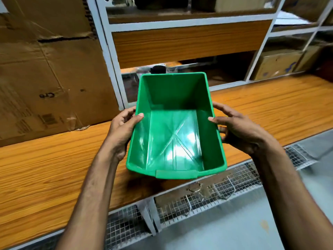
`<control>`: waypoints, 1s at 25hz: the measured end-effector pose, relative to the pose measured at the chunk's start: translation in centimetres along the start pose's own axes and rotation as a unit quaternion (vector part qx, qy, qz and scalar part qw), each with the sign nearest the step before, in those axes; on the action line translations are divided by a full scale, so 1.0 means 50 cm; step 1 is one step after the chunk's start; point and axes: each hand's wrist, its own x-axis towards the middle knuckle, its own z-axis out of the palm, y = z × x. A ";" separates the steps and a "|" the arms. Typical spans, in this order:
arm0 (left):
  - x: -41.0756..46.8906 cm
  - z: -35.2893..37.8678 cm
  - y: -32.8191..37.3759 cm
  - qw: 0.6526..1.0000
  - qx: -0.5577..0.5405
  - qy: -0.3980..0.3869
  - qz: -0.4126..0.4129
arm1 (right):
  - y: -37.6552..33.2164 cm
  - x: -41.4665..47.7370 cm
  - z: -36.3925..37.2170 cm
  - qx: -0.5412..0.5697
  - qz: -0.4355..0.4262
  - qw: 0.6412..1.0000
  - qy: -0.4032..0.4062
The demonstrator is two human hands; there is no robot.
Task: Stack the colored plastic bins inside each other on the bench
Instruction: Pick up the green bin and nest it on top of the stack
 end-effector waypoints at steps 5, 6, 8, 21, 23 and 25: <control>-0.002 0.197 0.005 0.993 0.062 -0.088 -0.056 | 0.008 -0.104 -0.193 0.115 0.081 0.989 0.046; -0.009 0.244 0.000 0.989 0.076 -0.111 -0.067 | 0.004 -0.135 -0.233 0.142 0.088 0.984 0.064; -0.031 0.353 -0.013 0.980 0.091 -0.152 -0.090 | -0.001 -0.201 -0.321 0.191 0.095 0.973 0.092; -0.194 1.071 -0.194 0.921 0.127 -0.329 -0.164 | 0.094 -0.533 -0.955 0.237 0.042 0.928 0.285; -0.203 1.160 -0.231 0.908 0.140 -0.365 -0.152 | 0.122 -0.554 -1.032 0.194 0.018 0.933 0.303; -0.204 1.252 -0.273 0.895 0.139 -0.403 -0.133 | 0.145 -0.570 -1.110 0.167 -0.006 0.920 0.354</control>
